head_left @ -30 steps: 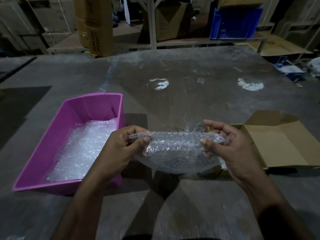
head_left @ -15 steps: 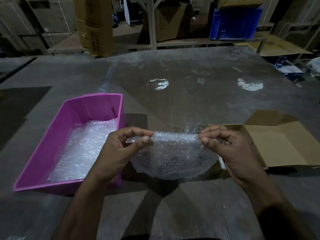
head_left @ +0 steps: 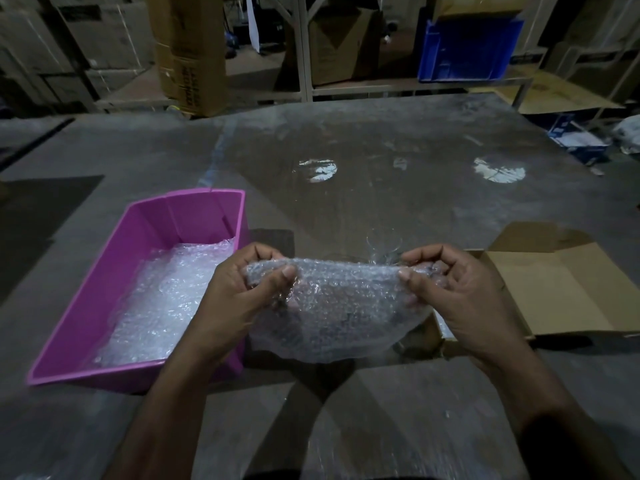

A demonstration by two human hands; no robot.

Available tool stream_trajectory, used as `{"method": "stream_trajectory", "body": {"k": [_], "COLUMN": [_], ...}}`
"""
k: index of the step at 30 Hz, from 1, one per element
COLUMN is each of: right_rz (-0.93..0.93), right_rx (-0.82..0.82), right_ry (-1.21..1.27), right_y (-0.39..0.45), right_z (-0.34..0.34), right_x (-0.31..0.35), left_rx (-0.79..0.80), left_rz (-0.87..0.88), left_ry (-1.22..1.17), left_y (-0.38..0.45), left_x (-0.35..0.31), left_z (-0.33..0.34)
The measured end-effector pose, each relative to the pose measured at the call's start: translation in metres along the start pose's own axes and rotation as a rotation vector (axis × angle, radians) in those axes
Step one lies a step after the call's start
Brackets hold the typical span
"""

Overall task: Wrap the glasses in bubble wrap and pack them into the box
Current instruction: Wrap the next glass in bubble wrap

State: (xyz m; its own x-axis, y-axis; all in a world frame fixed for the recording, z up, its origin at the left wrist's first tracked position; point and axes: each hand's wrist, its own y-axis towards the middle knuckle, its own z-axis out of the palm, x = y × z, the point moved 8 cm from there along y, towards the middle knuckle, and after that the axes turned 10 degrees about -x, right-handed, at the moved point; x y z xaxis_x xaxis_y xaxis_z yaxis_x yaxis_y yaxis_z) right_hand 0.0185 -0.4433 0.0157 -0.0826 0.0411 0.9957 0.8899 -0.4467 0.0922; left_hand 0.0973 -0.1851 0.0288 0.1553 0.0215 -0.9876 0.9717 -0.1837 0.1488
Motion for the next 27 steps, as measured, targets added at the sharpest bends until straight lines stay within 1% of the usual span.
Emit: {"method": "stream_trajectory", "body": {"k": [2, 6, 11, 15, 19, 23, 27], "right_rz": [-0.002, 0.013, -0.015, -0.019, 0.053, 0.063, 0.071], "right_rx": [-0.003, 0.01, 0.051, 0.011, 0.039, 0.035, 0.146], "right_ry": [0.009, 0.107, 0.189, 0.143, 0.194, 0.15, 0.113], "right_y": [0.001, 0.004, 0.002, 0.003, 0.001, 0.0, -0.004], "right_z": [-0.001, -0.002, -0.001, -0.004, -0.001, -0.002, 0.006], "right_x": [0.001, -0.002, 0.004, 0.003, -0.001, 0.002, 0.002], "left_rx": [0.011, 0.004, -0.042, 0.019, -0.037, -0.038, -0.054], "left_rz": [-0.01, -0.016, -0.149, -0.176, -0.137, -0.12, -0.096], "left_ry": [-0.001, -0.012, -0.145, -0.186, -0.139, -0.122, -0.098], "left_y": [0.0, 0.0, -0.001, -0.004, -0.004, -0.004, -0.002], "left_x": [0.0, -0.001, 0.005, 0.006, 0.006, 0.005, 0.004], "left_z": [0.002, 0.002, 0.003, 0.006, 0.007, 0.009, 0.008]}}
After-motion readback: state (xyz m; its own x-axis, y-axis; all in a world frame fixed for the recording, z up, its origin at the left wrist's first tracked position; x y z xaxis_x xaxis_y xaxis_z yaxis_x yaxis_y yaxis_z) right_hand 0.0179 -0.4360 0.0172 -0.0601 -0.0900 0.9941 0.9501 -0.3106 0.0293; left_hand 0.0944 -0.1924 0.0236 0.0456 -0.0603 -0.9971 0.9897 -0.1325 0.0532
